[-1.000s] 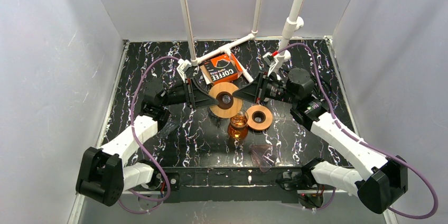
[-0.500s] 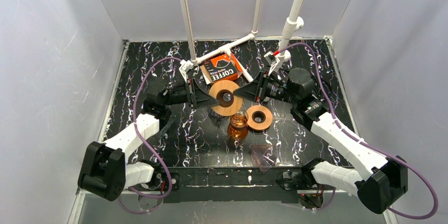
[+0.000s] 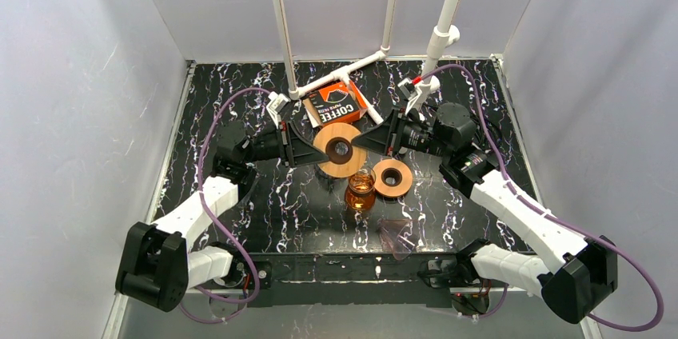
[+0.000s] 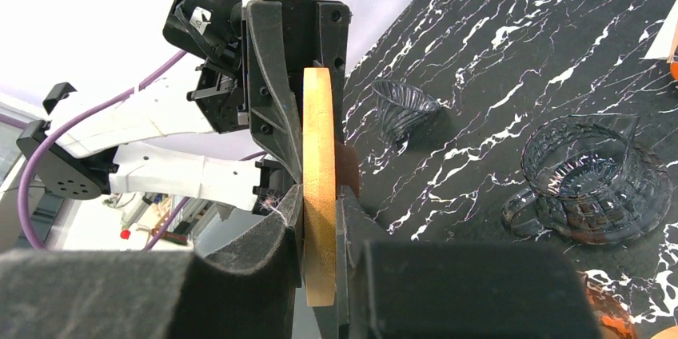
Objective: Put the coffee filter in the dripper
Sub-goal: Pick up the dripper holder from the center of the board.
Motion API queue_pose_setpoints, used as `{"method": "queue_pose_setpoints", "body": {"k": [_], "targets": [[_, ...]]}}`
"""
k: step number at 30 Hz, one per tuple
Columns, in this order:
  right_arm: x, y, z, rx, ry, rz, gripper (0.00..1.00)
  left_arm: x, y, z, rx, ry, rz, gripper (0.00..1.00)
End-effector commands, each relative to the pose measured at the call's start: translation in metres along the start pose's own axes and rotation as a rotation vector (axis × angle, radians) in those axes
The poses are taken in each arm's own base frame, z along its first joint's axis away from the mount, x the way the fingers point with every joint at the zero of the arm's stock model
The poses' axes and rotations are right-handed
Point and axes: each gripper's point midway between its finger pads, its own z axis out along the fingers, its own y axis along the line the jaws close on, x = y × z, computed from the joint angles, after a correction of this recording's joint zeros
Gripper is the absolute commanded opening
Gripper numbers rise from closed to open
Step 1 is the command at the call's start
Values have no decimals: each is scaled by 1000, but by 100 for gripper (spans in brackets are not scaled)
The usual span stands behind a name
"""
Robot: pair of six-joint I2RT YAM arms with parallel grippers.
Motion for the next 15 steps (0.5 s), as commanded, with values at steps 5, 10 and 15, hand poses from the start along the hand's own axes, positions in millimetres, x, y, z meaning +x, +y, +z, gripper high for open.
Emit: {"method": "queue_pose_setpoints", "body": {"k": [5, 10, 15], "targets": [[-13, -20, -1, 105, -68, -52, 38, 8, -1, -8, 1, 9, 12, 0], [-6, -44, -6, 222, -48, -41, 68, 11, 4, -12, -26, 17, -28, 0], [3, -61, -14, 319, -15, -28, 88, 14, 23, -17, -99, 14, -97, 0]]}}
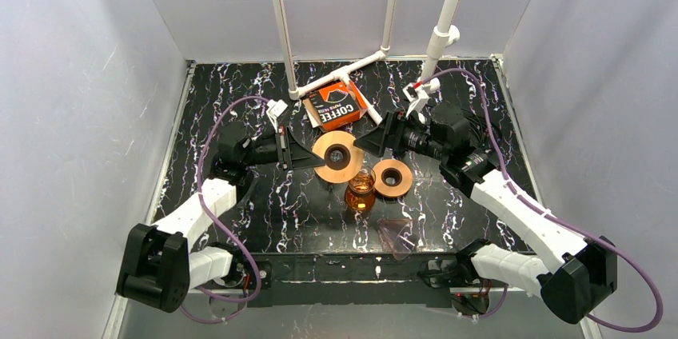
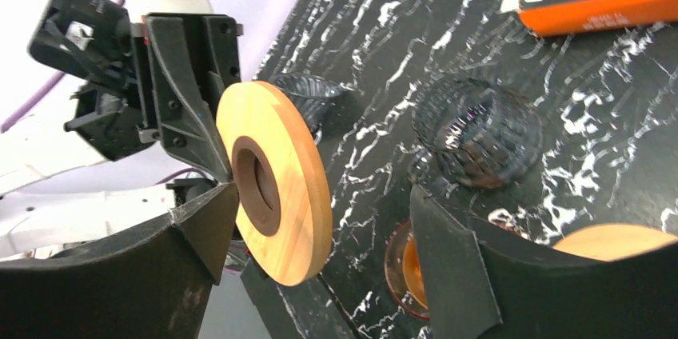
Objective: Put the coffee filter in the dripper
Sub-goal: Pick up the dripper holder from the center of the board, then place the dripper holder onto the coffee server.
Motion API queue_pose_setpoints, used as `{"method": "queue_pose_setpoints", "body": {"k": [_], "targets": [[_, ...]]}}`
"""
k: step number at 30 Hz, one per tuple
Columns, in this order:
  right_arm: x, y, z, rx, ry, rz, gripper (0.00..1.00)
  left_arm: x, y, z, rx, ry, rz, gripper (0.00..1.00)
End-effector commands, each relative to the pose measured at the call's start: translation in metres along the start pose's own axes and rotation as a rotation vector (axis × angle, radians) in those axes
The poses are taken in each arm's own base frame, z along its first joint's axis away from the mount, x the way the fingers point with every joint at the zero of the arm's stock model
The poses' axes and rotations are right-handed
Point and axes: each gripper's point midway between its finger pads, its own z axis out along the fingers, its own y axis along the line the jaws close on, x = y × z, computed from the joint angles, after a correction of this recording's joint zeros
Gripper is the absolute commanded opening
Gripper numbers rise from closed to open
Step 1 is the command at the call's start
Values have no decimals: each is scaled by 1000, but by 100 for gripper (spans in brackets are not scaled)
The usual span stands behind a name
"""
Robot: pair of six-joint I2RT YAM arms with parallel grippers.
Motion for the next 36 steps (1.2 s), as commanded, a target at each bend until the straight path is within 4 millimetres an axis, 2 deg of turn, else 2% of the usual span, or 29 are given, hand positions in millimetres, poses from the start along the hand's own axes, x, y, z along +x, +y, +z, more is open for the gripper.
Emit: {"method": "queue_pose_setpoints", "body": {"k": [1, 4, 8, 13, 16, 18, 21, 27, 32, 36], "targets": [[-4, -15, -5, 99, -6, -26, 91, 2, 5, -6, -41, 4, -20, 0], [-1, -26, -9, 158, 8, -30, 98, 3, 16, -6, -72, 11, -69, 0], [-1, -34, -11, 212, -3, 15, 98, 0, 25, -6, -115, -1, -137, 0], [-11, -37, -9, 263, -12, 76, 99, -9, 26, -9, -191, -36, -194, 0], [-17, -36, -16, 298, -25, 87, 98, -10, 29, -16, -308, -40, -198, 0], [-20, -38, -24, 335, -37, 81, 98, -7, 33, -28, -441, -20, -174, 0], [-20, -42, -32, 378, -38, 62, 98, -11, 32, -45, -575, -28, -99, 0], [-8, -50, -31, 395, 2, 69, 98, -13, 15, -56, -589, -62, 27, 0], [14, -44, -27, 356, 129, 113, 98, -3, 3, -65, -627, -46, -5, 0], [16, -38, -31, 339, 131, 140, 98, -2, -5, -69, -631, -71, 5, 0]]}}
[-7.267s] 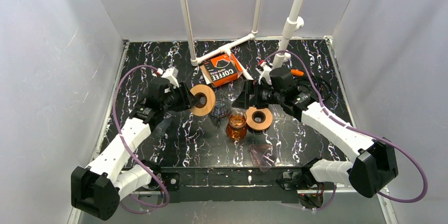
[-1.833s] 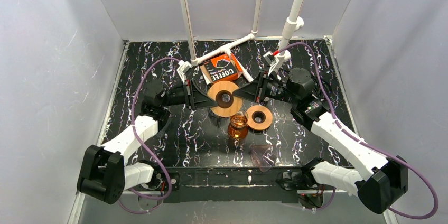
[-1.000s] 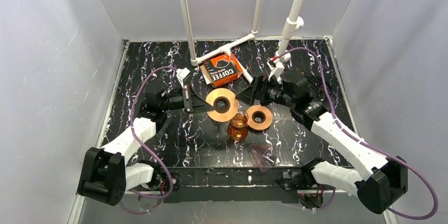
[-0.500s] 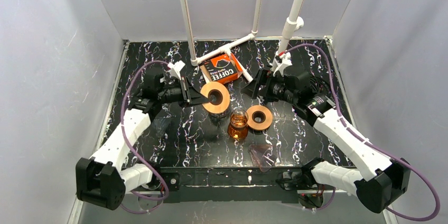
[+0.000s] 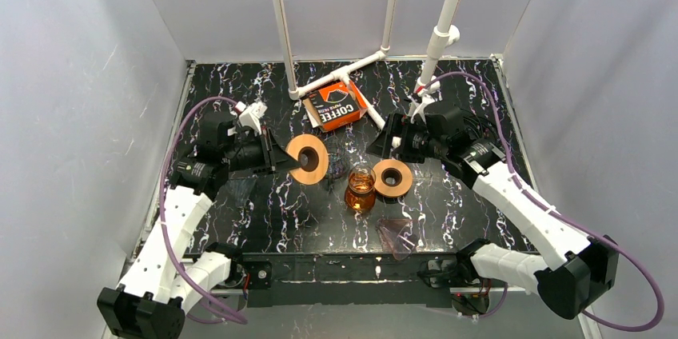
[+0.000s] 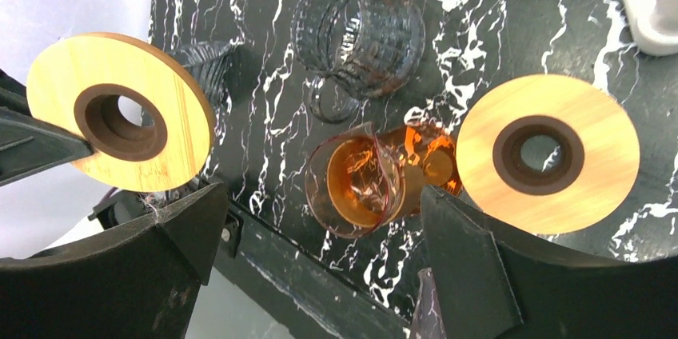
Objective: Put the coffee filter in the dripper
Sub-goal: Place the dripper holder onto the coffee server.
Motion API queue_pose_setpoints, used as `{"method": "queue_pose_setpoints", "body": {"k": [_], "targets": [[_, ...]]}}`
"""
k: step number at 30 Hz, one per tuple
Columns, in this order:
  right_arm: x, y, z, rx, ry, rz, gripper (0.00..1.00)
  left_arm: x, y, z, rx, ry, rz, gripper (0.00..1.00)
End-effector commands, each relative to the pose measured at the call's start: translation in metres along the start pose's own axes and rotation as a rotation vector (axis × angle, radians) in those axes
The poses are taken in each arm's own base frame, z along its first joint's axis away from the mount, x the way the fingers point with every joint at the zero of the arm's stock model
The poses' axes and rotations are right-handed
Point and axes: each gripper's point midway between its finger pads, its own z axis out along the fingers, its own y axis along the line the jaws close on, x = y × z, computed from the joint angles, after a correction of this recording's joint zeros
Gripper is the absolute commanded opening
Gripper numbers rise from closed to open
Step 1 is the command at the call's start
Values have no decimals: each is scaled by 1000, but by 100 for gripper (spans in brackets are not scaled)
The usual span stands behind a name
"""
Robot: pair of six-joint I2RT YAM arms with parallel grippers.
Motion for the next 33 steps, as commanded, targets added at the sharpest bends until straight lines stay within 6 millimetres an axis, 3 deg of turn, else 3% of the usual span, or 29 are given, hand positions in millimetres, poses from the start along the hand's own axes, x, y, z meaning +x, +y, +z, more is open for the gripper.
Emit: {"method": "queue_pose_setpoints", "body": {"k": [1, 6, 12, 17, 26, 33], "targets": [[-7, 19, -15, -58, -9, 10, 98, -1, -11, -18, -9, -41, 19, 0], [-14, 27, -33, -77, -63, 27, 98, -12, -11, -21, -65, -81, -86, 0], [-3, 16, -44, -54, -80, 34, 98, -21, -17, 5, 54, -87, -258, 0], [6, 11, -39, -51, -47, 35, 98, -27, -18, 21, 122, -74, -347, 0], [2, 11, -30, -44, -29, -12, 98, -41, -9, 48, 118, -41, -394, 0], [4, 11, -22, -48, -5, -21, 98, -54, -18, 79, 186, -8, -392, 0]]}}
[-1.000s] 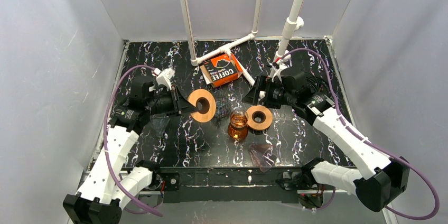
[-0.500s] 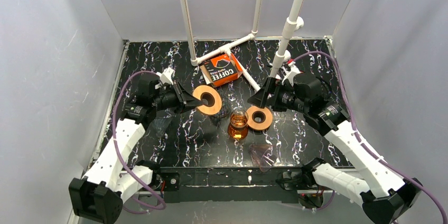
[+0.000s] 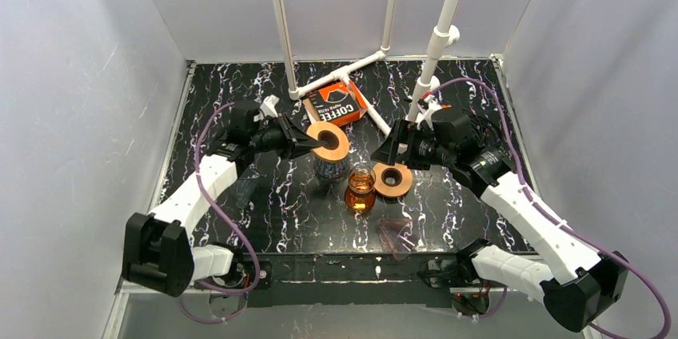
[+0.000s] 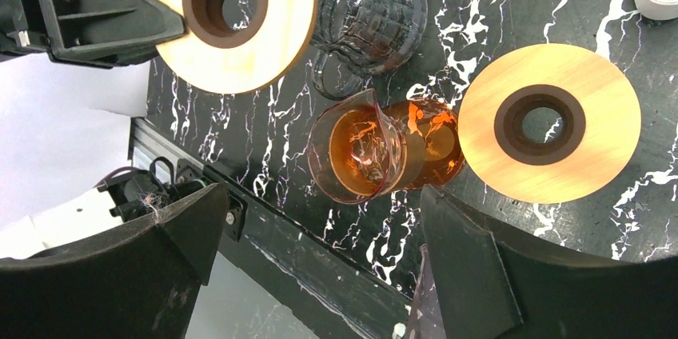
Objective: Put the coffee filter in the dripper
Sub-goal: Place the dripper holder onto the coffee server.
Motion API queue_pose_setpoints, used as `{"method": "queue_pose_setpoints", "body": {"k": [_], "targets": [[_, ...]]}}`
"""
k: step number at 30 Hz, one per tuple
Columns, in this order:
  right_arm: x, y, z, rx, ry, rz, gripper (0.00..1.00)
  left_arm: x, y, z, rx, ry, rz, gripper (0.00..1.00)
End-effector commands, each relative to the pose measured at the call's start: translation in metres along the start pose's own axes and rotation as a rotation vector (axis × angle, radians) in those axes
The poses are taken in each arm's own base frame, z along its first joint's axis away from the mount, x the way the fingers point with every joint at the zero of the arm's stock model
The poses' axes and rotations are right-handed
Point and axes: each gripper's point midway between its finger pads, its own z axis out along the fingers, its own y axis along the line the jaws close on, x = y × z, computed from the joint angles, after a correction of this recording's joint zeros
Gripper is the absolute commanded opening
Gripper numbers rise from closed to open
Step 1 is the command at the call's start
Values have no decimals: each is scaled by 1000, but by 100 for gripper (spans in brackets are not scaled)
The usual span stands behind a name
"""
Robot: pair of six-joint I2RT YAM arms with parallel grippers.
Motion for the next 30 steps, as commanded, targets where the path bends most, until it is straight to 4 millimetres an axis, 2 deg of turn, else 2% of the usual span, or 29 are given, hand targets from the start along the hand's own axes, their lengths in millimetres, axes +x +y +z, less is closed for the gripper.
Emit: {"method": "queue_pose_setpoints", "body": {"k": [1, 10, 23, 30], "targets": [[-11, 10, 0, -36, -22, -39, 98, -3, -41, 9, 124, 35, 64, 0], [-13, 15, 11, -64, -7, -50, 98, 2, -32, 27, 92, 69, 58, 0], [-7, 10, 10, -58, -6, -47, 98, 5, -7, 32, 44, 49, 49, 0], [-7, 10, 9, -59, -8, -48, 98, 0, 5, 30, 17, 8, 56, 0]]}}
